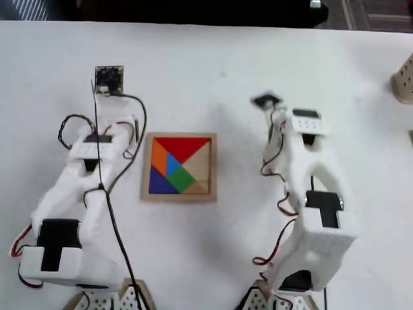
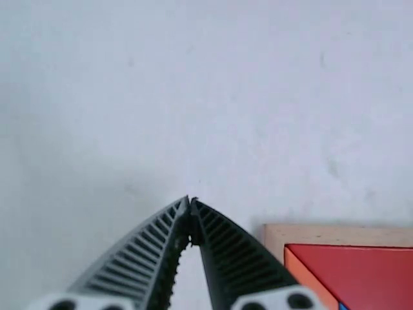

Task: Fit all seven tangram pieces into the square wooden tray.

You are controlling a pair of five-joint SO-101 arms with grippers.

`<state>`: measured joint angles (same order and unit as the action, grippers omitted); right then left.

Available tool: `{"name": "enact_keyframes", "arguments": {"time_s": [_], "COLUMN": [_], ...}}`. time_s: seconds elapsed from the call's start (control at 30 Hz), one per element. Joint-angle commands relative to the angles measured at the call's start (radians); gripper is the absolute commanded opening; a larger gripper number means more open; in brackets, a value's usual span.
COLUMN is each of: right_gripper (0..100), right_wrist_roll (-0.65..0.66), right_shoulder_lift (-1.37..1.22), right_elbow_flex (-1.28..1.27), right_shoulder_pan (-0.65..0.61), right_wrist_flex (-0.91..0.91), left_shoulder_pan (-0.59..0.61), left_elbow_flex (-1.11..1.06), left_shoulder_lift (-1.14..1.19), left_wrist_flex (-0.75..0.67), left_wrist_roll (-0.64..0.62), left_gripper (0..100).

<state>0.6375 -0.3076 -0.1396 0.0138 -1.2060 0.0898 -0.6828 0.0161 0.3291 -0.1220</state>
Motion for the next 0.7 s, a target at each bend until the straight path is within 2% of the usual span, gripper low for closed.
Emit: {"name": "enact_keyframes", "arguments": {"time_s": [0.0, 0.27, 0.33, 0.5, 0.67], "right_gripper": [2.2, 2.6, 6.8, 26.9, 29.8], "right_wrist_roll": [-0.018, -0.015, -0.02, -0.074, -0.078], "right_shoulder_lift": [0.013, 0.013, 0.013, 0.007, 0.012], "right_elbow_flex": [0.137, 0.189, 0.187, 0.186, 0.08], "right_shoulder_pan": [-0.012, 0.01, 0.012, -0.012, -0.081], "right_wrist_flex": [-0.036, -0.128, -0.142, -0.137, -0.051], "left_shoulder_pan": [0.005, 0.005, 0.005, 0.004, 0.004], "left_elbow_flex": [0.064, 0.064, 0.066, 0.066, 0.066], "left_shoulder_lift": [-0.015, -0.015, -0.015, -0.015, -0.015], "left_wrist_flex": [-0.018, -0.018, -0.018, -0.018, -0.018], "left_wrist_roll": [0.009, 0.009, 0.009, 0.009, 0.009], "left_gripper": [2, 2, 2, 2, 2]}}
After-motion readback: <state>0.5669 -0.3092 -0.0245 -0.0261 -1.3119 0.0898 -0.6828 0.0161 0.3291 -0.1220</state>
